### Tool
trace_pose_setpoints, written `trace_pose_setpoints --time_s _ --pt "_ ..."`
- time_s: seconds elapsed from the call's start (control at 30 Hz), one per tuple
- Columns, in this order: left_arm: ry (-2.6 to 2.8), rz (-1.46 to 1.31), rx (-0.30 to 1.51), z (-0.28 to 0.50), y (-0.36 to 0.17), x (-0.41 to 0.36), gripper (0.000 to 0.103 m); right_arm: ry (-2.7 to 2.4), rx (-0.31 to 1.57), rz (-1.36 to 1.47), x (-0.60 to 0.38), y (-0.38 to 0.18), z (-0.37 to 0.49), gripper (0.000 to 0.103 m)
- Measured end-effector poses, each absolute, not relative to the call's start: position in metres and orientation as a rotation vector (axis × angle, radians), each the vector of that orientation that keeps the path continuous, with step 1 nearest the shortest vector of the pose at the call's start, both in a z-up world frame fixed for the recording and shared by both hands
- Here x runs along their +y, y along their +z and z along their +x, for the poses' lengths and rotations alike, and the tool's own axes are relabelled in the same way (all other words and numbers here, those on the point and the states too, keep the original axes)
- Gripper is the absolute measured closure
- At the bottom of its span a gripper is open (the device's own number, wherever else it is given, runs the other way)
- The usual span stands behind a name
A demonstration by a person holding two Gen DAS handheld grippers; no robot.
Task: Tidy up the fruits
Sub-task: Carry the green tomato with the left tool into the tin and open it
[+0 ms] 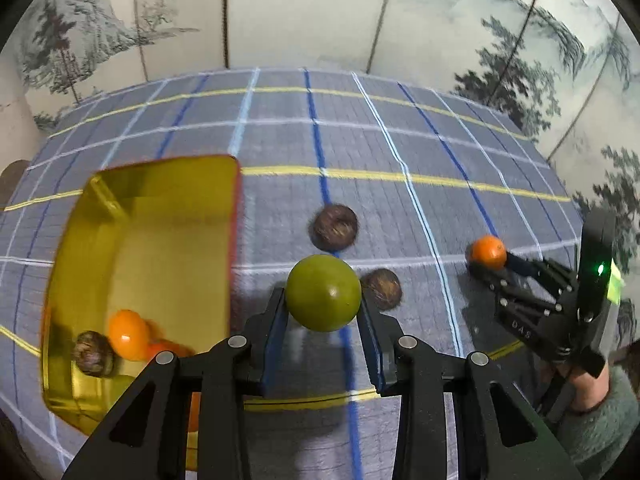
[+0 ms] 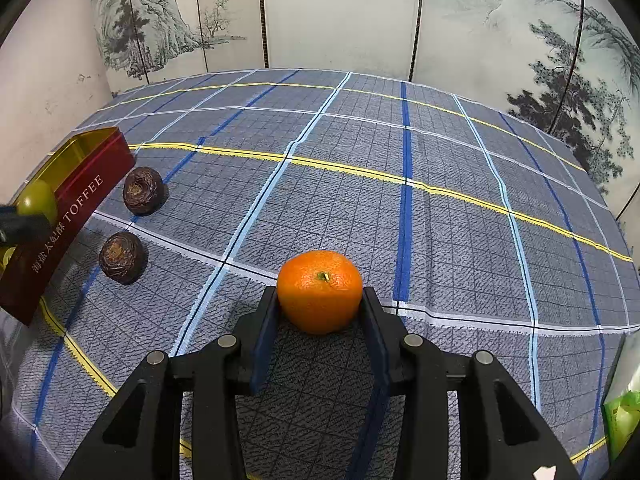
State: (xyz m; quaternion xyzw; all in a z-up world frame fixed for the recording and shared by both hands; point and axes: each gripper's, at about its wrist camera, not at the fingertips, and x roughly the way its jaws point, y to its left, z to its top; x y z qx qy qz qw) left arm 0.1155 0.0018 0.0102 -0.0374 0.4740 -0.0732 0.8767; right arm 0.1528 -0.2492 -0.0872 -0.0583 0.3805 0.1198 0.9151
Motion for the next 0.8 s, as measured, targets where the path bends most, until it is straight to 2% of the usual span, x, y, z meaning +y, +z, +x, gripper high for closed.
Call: trace_pose_setpoints --time_s 0.3,0.57,0.8 --pt "0.016 -0.097 0.952 0.121 0.021 0.065 0.067 0.246 0.783 -0.12 -0.249 -0.087 0.153 0.065" --pt "0.17 -0.107 0.991 0.126 -0.003 0.116 0.067 0.246 0.783 -0.12 -0.249 -0.088 0.153 0.065" --pt "0.203 -0.104 1.027 0.127 -0.019 0.129 0.067 0.243 0.783 -0.121 -0.248 -0.087 0.153 0.064"
